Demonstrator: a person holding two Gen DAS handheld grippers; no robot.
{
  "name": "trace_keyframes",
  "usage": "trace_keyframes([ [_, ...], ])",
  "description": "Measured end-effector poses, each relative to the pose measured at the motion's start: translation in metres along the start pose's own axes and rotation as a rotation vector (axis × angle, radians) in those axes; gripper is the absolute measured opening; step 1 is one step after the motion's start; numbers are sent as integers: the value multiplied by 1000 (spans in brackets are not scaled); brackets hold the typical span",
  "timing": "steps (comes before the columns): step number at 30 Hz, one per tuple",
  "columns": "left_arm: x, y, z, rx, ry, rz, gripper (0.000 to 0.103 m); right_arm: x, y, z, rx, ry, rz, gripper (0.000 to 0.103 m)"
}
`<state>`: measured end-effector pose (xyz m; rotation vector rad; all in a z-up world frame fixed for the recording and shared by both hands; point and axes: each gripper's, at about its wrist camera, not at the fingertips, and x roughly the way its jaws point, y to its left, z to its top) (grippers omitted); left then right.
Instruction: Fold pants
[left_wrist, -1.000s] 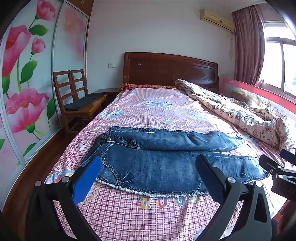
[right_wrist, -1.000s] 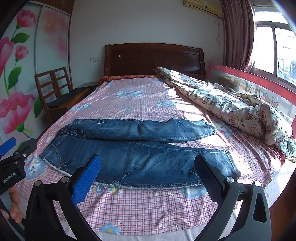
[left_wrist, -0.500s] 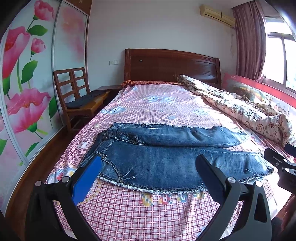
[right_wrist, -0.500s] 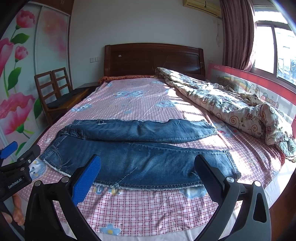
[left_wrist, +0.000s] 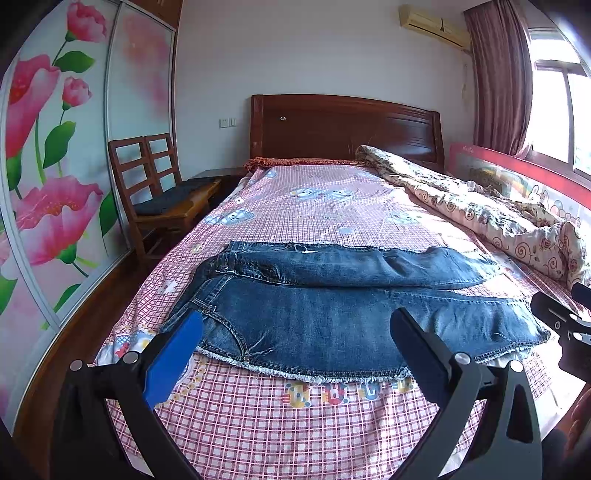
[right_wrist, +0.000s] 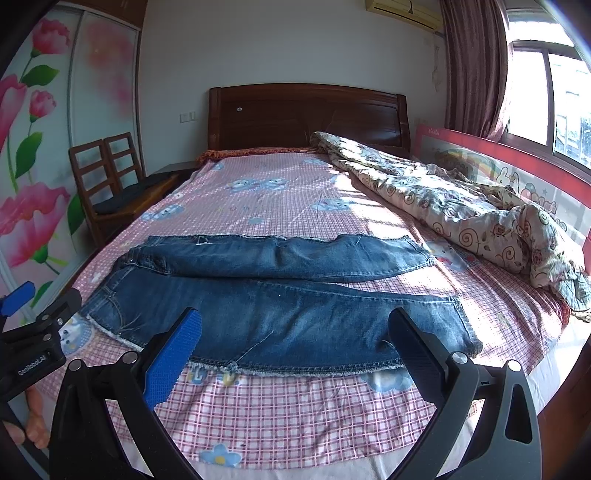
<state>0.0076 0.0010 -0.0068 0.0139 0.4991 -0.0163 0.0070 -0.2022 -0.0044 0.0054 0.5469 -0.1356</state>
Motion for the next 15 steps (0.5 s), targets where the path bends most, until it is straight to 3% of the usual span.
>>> trace_keyframes([
  [15,0,-1,-4,6,5,4,101,1,1,-3,8,5,2,100],
])
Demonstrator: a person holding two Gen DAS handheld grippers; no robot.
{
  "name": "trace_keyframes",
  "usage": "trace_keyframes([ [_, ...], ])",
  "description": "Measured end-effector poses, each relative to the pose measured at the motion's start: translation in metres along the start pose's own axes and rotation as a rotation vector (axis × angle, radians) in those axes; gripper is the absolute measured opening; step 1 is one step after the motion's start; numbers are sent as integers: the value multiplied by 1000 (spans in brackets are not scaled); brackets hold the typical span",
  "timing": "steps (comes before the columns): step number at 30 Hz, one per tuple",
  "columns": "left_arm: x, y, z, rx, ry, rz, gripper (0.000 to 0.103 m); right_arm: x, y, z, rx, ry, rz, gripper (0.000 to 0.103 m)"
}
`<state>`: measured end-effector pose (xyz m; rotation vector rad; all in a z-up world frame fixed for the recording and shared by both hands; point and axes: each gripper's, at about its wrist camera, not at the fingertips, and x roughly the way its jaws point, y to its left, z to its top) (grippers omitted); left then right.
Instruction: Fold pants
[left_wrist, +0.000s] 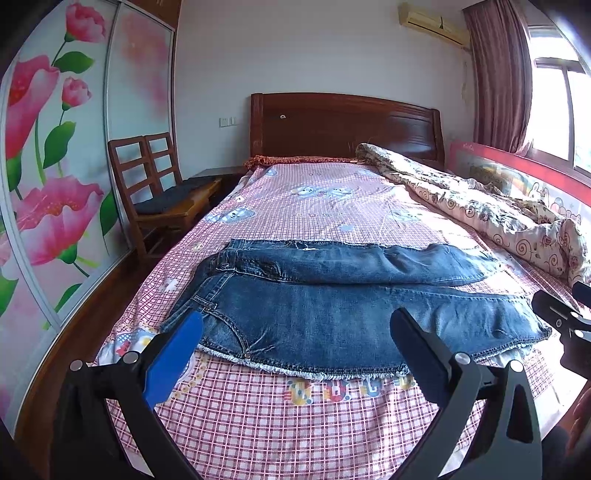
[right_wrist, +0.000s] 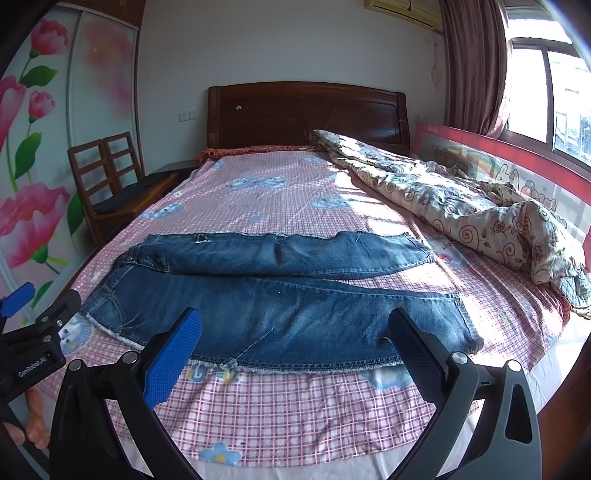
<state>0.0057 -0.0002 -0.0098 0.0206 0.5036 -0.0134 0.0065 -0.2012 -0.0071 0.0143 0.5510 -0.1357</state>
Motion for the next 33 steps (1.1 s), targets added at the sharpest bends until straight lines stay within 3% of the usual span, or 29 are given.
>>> trace_keyframes([
  [33,6,-4,-2,13,13,-7,101,5,-3,-2,1,18,0,100],
])
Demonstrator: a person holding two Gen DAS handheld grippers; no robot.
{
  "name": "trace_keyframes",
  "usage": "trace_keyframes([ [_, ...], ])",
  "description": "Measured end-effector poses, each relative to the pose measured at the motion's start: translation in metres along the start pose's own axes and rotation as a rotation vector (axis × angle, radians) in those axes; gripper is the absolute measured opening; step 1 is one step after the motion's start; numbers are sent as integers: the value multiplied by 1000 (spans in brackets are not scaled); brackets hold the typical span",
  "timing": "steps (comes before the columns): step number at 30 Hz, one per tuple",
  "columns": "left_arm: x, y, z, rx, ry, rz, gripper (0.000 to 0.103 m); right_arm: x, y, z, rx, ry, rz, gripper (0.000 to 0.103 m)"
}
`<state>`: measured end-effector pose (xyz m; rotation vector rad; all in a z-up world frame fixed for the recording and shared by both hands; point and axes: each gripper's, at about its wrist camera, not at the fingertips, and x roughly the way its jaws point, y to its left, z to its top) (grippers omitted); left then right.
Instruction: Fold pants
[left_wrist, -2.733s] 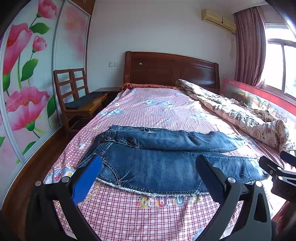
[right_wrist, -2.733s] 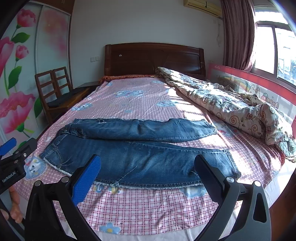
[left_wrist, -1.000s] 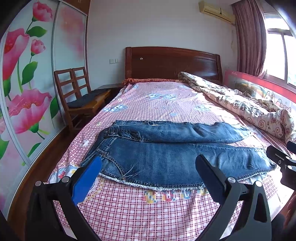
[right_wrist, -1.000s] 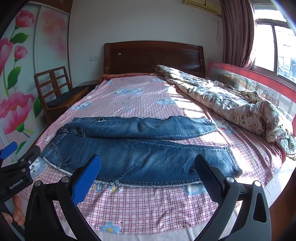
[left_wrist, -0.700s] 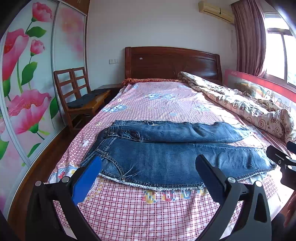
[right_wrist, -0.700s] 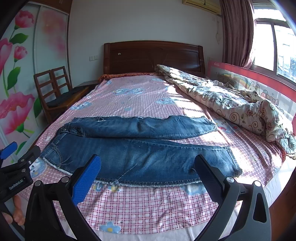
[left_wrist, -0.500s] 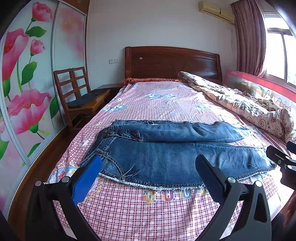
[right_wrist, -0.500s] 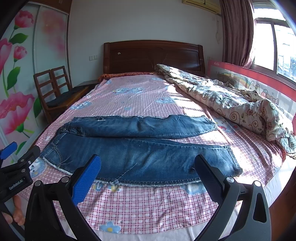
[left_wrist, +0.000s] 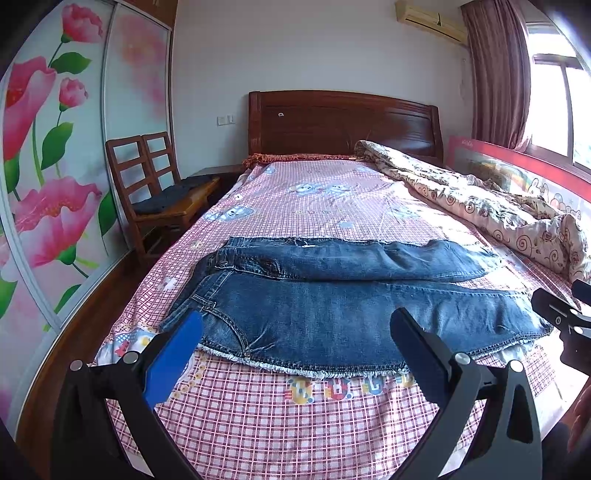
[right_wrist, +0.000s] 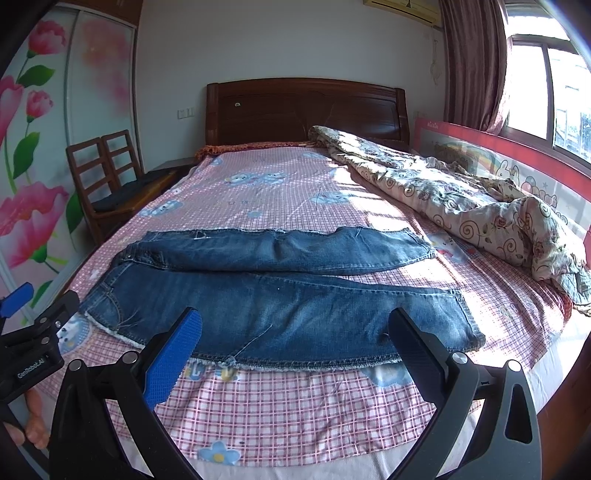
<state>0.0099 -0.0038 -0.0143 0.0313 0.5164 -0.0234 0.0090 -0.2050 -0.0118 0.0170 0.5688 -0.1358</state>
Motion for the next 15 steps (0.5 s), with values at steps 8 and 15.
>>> trace_keyframes([
  [8,37,11,14,59,116,-160,101,27,-9,4,-10,77,3,100],
  [15,105,33,39,43,320,-304,101,64,-35,14,50,166,37,100],
])
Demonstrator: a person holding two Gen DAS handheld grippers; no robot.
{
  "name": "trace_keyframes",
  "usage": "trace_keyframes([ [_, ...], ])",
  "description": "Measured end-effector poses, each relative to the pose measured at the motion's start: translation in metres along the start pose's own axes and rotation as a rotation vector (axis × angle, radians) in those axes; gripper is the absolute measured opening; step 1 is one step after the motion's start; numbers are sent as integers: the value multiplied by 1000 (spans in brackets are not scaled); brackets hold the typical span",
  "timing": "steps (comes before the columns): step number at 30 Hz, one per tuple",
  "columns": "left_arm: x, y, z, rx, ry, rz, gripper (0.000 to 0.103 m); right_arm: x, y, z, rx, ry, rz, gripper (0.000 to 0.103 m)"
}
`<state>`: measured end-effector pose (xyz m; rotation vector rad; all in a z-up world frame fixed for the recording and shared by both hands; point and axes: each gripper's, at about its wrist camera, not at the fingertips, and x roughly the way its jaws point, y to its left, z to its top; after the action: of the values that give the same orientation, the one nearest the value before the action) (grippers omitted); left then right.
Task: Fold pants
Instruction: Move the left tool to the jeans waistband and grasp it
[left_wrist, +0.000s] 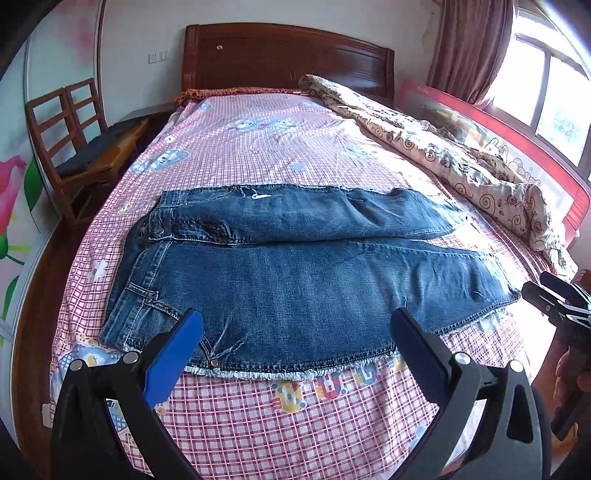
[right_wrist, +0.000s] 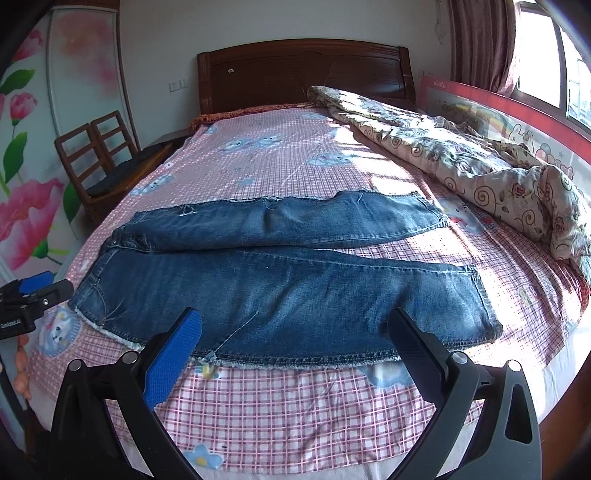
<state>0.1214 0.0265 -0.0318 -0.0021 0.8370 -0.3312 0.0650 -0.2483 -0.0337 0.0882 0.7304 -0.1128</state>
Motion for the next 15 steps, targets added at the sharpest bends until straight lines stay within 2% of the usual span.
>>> trace_keyframes([
  [2,20,18,13,-37,79,-34,101,7,-7,5,10,12,-5,100],
  [5,58,53,33,-123,232,-129,101,19,-15,10,9,31,-20,100],
  [6,68,65,40,-150,259,-147,101,24,-17,12,7,37,-26,100],
  [10,100,120,82,-263,279,-174,101,44,-21,16,4,68,-44,100],
  [12,115,148,107,-321,273,-135,101,55,-21,18,2,85,-51,100],
  [15,143,190,141,-396,272,-165,101,71,-18,22,-5,106,-54,100],
])
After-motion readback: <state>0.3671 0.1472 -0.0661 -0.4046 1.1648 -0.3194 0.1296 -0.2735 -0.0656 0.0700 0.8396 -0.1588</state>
